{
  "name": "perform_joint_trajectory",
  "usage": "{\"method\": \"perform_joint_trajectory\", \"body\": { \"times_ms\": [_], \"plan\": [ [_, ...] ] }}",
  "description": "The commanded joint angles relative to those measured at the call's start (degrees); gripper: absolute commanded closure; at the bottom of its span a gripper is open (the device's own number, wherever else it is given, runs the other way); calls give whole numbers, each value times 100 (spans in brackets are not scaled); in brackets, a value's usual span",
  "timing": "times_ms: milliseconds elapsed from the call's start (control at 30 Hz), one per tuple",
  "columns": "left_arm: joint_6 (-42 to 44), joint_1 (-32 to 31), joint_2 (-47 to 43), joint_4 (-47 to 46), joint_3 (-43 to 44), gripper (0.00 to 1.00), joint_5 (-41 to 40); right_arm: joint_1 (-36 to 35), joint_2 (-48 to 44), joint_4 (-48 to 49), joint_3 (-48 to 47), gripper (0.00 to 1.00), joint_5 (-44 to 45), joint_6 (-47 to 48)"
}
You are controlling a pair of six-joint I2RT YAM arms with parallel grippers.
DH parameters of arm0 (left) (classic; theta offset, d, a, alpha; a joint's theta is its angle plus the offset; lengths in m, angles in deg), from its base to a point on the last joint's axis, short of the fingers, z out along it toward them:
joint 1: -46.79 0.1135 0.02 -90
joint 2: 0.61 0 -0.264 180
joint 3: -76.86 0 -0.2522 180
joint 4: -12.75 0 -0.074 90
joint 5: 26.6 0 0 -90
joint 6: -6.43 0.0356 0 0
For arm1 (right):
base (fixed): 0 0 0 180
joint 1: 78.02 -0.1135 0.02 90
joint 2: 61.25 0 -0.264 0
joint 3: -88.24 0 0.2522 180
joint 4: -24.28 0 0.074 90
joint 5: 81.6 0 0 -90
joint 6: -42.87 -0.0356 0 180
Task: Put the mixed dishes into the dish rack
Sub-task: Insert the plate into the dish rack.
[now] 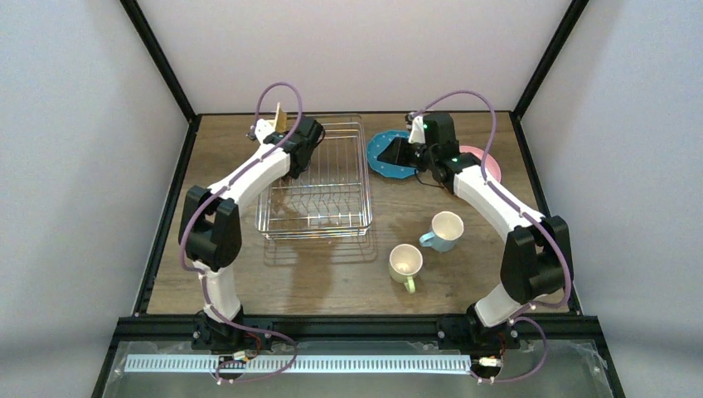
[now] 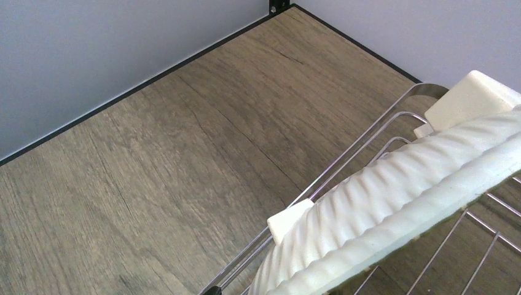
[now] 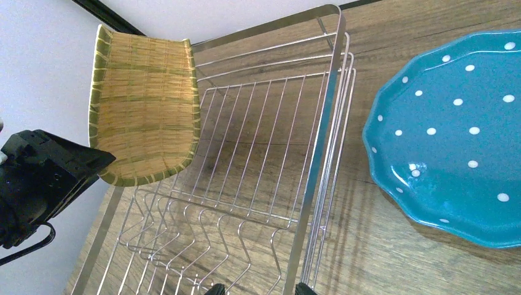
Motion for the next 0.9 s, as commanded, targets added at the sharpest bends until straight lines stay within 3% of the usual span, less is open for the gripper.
{"method": "perform_joint_trajectory", "body": {
  "times_ms": [0, 867],
  "plan": [
    [-6, 40, -211, 42, -13, 18, -180, -70, 60, 17, -133, 35, 97, -52],
    [-94, 40, -423, 79, -187, 18, -315, -176, 150, -8, -218, 35, 125, -79]
  ]
}}
